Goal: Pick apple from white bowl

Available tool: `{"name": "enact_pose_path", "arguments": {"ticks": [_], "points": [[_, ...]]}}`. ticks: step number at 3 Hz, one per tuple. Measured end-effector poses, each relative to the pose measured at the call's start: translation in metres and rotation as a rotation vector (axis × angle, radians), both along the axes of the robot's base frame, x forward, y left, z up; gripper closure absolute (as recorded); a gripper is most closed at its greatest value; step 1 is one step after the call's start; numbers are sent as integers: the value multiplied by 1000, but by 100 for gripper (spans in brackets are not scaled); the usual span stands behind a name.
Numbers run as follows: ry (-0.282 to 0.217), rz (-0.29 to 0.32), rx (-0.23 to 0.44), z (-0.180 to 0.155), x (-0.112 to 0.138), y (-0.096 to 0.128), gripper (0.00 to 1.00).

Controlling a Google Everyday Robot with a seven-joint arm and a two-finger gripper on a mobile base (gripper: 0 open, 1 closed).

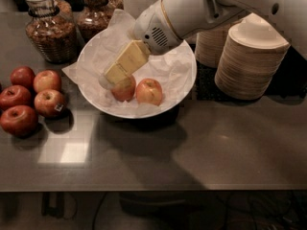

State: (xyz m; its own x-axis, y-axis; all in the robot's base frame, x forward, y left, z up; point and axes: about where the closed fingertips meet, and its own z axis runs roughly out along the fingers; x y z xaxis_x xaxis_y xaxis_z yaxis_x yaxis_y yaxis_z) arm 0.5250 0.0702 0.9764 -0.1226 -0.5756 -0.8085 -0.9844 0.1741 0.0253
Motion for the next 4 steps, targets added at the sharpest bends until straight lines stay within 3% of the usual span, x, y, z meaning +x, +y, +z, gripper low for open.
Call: {"name": "enact_pose_path", "arguments": {"ticks": [1,2,4], "points": [[-88,-61,-79,-5,9,-2,0],[-144,-102,-92,-8,20,-8,0],[-150,-101,-53,-17,36,-10,0]]}}
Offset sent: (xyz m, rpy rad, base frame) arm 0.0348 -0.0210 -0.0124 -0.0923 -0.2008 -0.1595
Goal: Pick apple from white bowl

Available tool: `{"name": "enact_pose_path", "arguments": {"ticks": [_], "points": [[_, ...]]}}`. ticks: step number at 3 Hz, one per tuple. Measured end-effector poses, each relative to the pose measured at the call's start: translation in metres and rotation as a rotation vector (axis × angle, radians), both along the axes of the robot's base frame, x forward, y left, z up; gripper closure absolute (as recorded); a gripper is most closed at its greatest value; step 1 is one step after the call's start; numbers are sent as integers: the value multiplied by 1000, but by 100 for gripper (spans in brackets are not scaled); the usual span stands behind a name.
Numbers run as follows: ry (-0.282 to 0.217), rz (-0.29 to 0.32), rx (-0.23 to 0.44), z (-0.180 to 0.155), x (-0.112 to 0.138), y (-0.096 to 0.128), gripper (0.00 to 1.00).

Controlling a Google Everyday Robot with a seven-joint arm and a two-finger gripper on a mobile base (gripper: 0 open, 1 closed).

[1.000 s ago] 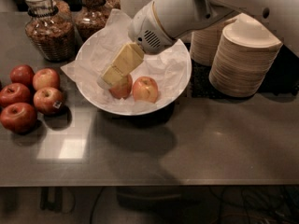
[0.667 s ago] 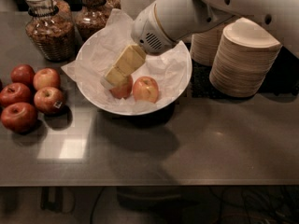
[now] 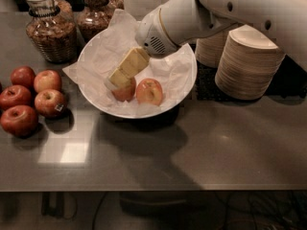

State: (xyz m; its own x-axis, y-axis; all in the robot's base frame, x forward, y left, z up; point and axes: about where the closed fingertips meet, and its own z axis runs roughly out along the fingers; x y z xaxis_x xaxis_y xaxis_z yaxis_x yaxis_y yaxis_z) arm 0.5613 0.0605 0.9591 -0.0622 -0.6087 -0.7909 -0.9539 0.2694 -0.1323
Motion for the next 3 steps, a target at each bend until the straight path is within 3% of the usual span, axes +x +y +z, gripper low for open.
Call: {"name": "enact_pose_path", "arguments": {"ticks": [2,3], "points": [[-37,-18,-94,-20,20,-3,0],[-33,-8,-129,-37,26,0,0]]}}
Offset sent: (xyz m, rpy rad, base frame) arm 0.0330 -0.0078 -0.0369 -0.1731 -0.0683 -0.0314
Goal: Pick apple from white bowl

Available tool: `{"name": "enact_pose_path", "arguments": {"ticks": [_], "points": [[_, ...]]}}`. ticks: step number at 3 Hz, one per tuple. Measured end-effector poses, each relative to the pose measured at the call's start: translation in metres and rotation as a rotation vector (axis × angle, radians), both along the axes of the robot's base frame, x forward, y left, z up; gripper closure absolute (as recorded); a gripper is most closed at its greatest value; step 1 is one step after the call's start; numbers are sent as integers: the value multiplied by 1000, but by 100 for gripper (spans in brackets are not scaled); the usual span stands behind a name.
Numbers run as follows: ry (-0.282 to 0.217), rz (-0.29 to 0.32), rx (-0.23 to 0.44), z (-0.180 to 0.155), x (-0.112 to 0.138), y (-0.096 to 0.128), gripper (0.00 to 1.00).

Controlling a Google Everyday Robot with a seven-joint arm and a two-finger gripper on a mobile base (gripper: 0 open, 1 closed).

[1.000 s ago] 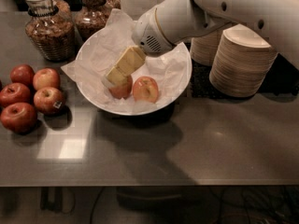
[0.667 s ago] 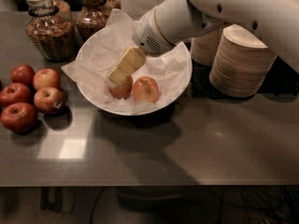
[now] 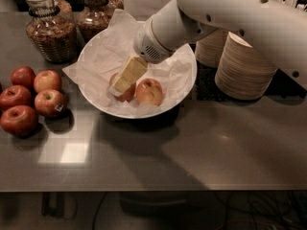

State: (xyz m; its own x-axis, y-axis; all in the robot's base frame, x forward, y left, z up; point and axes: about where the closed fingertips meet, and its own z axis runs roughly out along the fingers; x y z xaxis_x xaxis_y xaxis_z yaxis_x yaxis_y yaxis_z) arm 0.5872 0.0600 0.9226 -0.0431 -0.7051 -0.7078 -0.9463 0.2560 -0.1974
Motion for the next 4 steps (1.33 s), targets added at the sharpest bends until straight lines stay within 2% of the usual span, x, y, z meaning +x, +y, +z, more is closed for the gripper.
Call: {"name": "enact_pose_path", "arguments": {"ticks": [2,4], "points": [[55,44,14,-27,1,15,0],[68,49,5,-36,2,14,0]]}}
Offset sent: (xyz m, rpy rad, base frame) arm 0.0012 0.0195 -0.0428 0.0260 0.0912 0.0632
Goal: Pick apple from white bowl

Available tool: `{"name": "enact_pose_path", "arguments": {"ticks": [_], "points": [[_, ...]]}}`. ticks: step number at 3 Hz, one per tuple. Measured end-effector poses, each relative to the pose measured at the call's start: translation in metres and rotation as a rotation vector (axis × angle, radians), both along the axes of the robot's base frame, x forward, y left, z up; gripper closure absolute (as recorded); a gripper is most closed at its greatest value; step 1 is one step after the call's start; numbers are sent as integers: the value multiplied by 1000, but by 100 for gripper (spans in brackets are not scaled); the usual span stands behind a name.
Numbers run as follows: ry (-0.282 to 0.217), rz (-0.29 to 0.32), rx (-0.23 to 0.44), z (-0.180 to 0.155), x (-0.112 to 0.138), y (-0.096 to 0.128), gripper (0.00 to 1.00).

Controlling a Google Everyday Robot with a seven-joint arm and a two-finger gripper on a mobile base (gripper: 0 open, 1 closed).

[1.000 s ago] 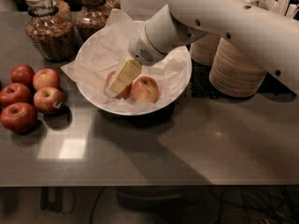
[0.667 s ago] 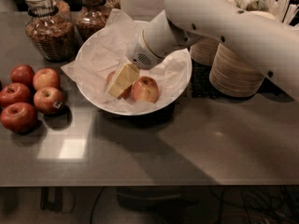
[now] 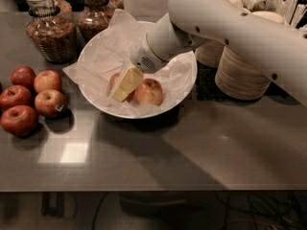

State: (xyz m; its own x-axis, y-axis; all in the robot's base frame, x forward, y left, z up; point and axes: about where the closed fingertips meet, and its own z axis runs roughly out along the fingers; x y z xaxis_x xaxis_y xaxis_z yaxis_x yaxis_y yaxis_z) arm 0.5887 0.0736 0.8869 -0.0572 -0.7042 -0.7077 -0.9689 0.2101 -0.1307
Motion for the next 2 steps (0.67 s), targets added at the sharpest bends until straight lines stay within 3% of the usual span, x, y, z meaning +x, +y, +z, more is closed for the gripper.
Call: {"name": "enact_pose_path", "arguments": {"ticks": [2], "points": [[51,-15,-9,-25,-6,-21,0]]}}
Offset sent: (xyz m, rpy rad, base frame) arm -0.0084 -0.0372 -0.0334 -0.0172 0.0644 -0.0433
